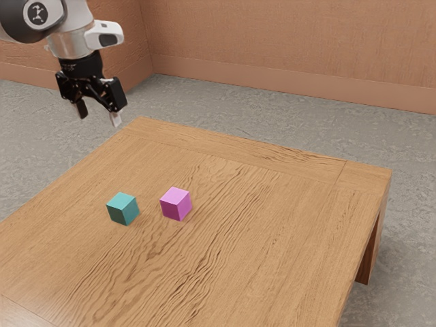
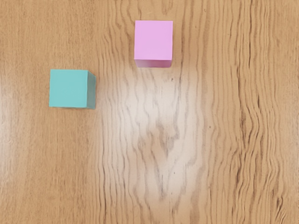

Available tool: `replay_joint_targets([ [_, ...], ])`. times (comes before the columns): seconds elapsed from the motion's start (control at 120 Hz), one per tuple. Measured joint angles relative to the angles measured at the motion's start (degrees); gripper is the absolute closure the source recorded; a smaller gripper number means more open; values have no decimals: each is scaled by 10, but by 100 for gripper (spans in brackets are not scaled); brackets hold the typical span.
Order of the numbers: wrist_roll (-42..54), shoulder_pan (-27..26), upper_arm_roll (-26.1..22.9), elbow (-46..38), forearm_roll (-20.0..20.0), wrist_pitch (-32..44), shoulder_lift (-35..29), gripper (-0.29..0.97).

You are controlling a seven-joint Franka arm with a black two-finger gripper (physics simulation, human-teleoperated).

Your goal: Pick up the blue block with one arm, and put the blue block on the pink block with one arm

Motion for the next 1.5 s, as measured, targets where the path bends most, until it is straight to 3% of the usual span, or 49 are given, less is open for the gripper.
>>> replay_joint_targets([
  [0.133, -7, 15, 0, -71, -1, 18, -47, 0],
  [0.25, -15, 75, -1, -146, 0, 48, -72, 0],
  [0.483, -31, 128, -2, -164, 0, 154, 72, 0],
  [0.633, -26, 139, -2, -206, -5, 240, 107, 0],
  [0.85, 11, 153, -3, -202, -21, 329, 177, 0],
  [1.017, 40, 154, -10, -170, -33, 363, 224, 0],
  [1.5, 107, 171, -19, -162, -62, 418, 279, 0],
])
